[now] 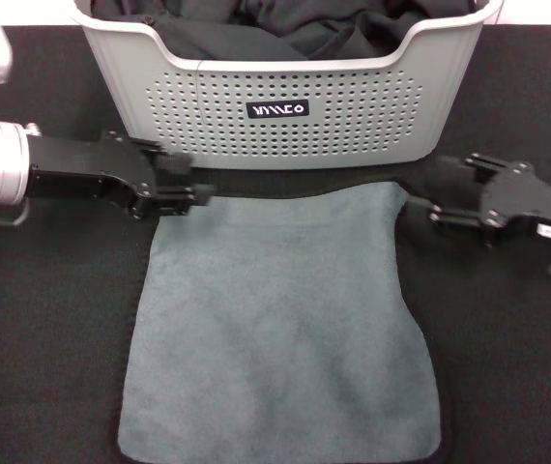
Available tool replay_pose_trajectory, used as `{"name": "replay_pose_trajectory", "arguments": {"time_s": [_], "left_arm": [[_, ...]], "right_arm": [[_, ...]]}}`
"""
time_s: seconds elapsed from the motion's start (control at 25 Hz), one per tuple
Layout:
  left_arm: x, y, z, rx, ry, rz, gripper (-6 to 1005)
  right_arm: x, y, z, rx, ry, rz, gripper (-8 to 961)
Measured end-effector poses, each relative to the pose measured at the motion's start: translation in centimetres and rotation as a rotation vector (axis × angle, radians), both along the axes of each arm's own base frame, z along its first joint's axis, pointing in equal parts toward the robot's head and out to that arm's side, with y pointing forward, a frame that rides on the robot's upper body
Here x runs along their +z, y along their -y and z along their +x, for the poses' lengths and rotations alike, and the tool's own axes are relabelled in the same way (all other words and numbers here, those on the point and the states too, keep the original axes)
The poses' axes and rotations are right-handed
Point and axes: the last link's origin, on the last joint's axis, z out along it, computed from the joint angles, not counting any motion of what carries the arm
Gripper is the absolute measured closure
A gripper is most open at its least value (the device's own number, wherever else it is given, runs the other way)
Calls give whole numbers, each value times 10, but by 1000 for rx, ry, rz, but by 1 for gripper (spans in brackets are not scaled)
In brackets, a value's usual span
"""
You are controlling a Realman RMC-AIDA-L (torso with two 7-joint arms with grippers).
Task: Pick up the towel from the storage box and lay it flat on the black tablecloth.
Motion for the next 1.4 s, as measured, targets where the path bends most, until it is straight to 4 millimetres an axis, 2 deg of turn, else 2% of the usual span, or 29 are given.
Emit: {"name": "replay_pose_trajectory", "arguments": {"time_s": [0.24,0.4,0.48,0.96,1.4], "left_arm": [[8,41,37,-260,316,-102,467],[10,61,45,-413,413,-154,467],[7,70,42,-473,442,-176,468],[17,82,20,-462,465,-89,456],[17,83,19,-449,466,-92,456]], "right_arm": [[33,59,-12,260,-168,-165,211],[38,76,-24,306,-199,-263,93],[36,78,-29,322,-195,-276,93],[31,68,-48,387,-200,-298,93],[28,62,-58,412,-206,-315,95]]}}
